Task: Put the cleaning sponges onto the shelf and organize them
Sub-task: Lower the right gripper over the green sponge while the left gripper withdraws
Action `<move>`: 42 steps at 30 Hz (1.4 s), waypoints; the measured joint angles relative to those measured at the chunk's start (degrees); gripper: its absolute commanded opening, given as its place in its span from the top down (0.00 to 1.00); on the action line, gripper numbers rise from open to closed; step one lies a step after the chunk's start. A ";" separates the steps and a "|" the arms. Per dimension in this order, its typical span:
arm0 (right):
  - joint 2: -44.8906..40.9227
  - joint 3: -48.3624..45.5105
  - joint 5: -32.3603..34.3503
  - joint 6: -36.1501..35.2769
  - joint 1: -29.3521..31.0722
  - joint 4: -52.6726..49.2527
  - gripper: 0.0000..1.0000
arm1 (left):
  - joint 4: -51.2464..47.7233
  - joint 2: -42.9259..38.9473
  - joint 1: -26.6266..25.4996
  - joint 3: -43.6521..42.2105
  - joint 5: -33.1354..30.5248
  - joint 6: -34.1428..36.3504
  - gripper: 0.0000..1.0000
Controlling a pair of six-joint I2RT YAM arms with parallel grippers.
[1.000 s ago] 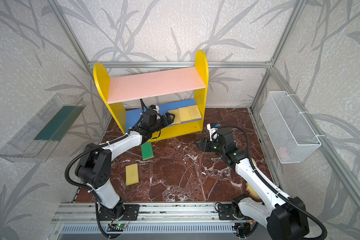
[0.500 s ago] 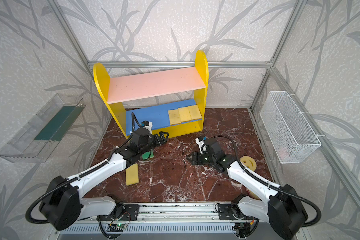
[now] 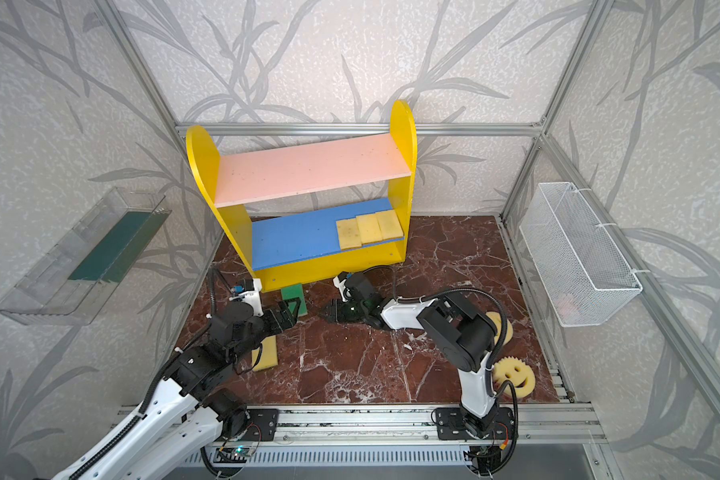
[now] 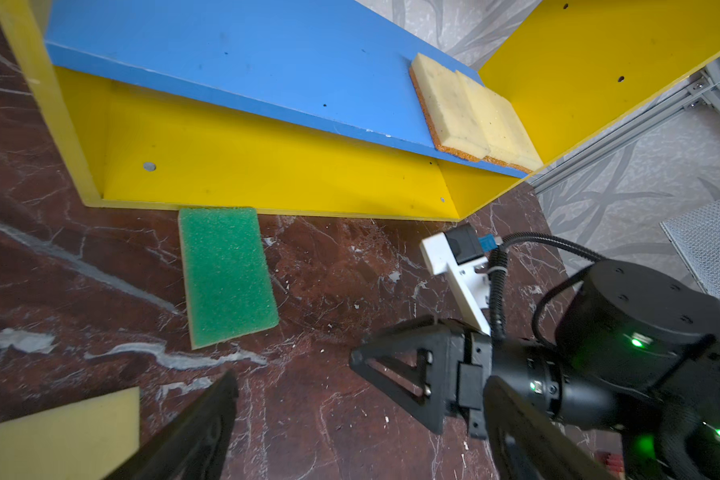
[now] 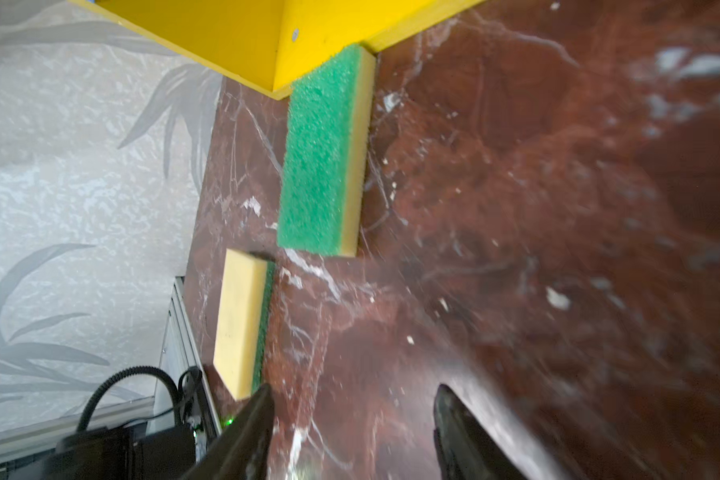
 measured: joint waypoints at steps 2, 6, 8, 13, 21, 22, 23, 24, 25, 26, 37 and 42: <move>4.17 4.07 -0.28 0.96 0.66 1.14 0.42 | -1.88 -2.34 0.39 -0.76 0.07 -0.28 0.07; 10.16 10.40 -0.68 1.88 1.33 2.01 0.45 | -4.37 -5.18 0.81 -1.11 0.39 -0.46 0.07; 12.76 13.05 -0.74 2.29 1.64 2.25 0.46 | -5.33 -6.01 0.96 -1.11 0.55 -0.48 0.07; 16.28 17.84 -0.81 2.23 2.32 2.19 0.52 | -5.81 -6.36 1.03 -1.16 0.79 -0.48 0.07; 17.84 19.76 -0.04 1.62 2.73 0.35 0.82 | -5.79 -5.79 1.40 -1.25 1.22 -0.81 0.07; 17.88 19.76 -0.02 1.55 2.73 0.24 0.84 | -5.79 -5.68 1.42 -1.25 1.40 -0.87 0.07; 17.88 19.76 0.04 1.53 2.73 0.31 0.87 | -5.79 -5.55 1.51 -1.25 1.55 -0.90 0.07; 17.88 19.76 0.15 1.40 2.73 0.37 0.90 | -5.79 -5.42 1.51 -1.25 1.77 -0.94 0.07; 17.88 19.67 0.35 1.33 2.73 0.52 0.93 | -5.79 -5.31 1.51 -1.25 2.03 -1.09 0.07; 17.86 19.47 0.52 1.29 2.73 0.74 0.95 | -5.84 -5.27 1.51 -1.25 2.21 -1.33 0.07; 10.38 8.28 2.23 -0.09 2.12 3.06 0.98 | -4.98 -1.09 1.49 -0.61 4.68 -1.53 0.08; 0.87 -1.81 2.32 -1.64 -0.37 2.14 0.98 | -0.59 6.47 -0.09 -0.33 5.68 -1.53 0.11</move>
